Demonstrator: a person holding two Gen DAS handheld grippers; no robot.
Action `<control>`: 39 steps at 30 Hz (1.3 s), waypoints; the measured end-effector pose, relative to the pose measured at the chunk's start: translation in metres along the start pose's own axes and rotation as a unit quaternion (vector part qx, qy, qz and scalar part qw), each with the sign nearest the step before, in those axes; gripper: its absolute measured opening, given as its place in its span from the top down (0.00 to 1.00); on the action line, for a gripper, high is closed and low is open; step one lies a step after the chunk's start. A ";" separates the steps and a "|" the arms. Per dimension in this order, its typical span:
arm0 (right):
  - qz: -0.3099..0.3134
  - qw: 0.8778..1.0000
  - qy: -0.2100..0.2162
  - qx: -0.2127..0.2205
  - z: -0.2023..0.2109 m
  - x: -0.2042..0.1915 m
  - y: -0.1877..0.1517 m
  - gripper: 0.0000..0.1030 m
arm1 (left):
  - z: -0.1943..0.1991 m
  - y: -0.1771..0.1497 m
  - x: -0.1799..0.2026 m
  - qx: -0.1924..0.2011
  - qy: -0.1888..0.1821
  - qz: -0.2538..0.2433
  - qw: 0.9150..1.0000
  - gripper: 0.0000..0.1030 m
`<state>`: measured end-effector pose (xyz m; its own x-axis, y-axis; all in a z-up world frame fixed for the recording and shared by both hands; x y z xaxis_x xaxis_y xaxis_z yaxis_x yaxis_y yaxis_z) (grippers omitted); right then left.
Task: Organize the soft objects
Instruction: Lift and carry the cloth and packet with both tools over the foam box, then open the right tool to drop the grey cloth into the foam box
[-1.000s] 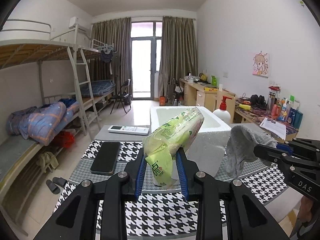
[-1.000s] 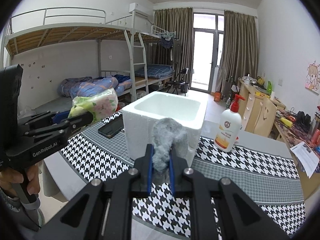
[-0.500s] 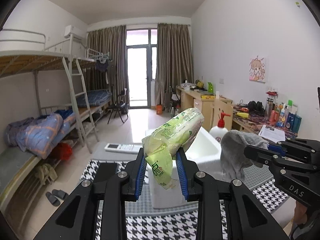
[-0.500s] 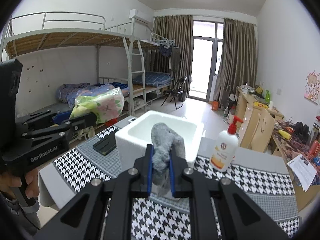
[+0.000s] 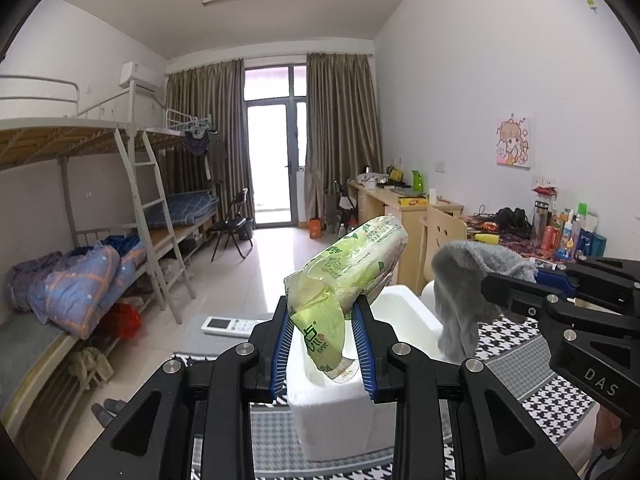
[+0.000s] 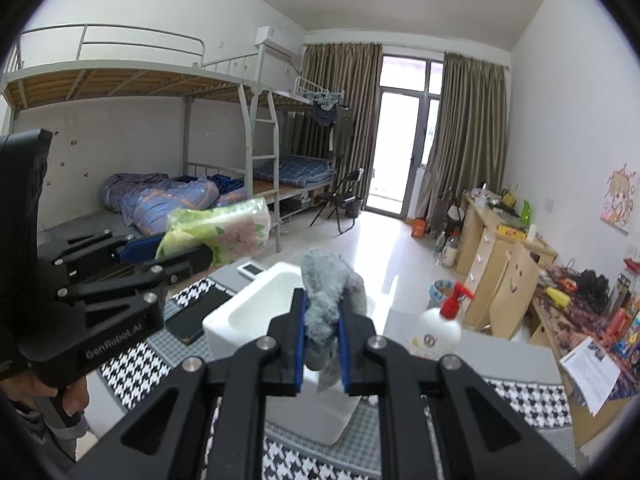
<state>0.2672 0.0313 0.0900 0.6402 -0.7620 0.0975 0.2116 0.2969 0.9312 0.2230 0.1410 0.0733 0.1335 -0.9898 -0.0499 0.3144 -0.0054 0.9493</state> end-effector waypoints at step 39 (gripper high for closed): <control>-0.007 0.998 0.031 -0.060 -0.088 -0.016 -0.010 0.83 | -0.045 -0.014 -0.039 -0.031 0.047 0.017 0.998 0.70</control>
<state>0.3199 0.0918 0.0481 0.6801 -0.7306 0.0600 0.3053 0.3567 0.8829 0.2560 0.1862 0.0479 0.2317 -0.9715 -0.0497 0.3646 0.0393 0.9303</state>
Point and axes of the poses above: each gripper's, at about its wrist camera, not at the fingertips, and z roughly against the way its jaws point, x to its right, y to its top, the point moved 7 cm from there along -z, roughly the way its jaws point, and after that the axes turned 1 degree about -z, right-handed, at the moved point
